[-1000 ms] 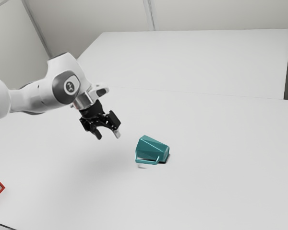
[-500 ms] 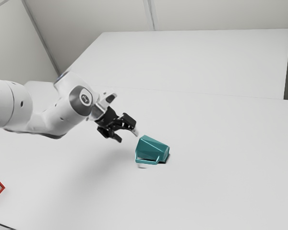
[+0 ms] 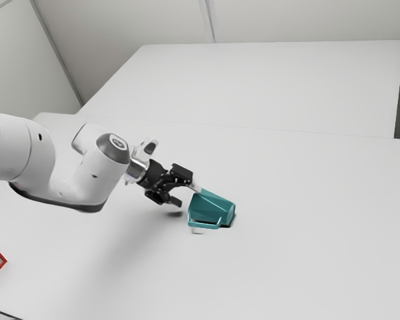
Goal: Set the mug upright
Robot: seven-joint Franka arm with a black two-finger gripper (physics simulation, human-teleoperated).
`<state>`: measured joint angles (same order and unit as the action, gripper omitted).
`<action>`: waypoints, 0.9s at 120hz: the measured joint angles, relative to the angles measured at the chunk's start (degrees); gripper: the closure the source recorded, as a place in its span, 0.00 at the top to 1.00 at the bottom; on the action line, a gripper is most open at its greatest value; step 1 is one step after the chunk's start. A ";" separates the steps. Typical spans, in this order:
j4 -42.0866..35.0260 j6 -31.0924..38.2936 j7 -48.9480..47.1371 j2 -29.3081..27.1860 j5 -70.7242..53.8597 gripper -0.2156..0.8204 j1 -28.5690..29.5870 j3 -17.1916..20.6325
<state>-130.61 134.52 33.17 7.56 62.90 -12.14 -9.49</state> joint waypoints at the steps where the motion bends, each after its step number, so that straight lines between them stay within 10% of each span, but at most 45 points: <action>1: 0.00 -0.04 0.21 0.05 0.16 0.79 -0.01 0.00; 108: 2.25 -1.97 13.61 4.79 7.41 0.78 -3.23 0.09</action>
<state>-128.36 132.55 46.79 12.34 70.31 -15.37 -9.40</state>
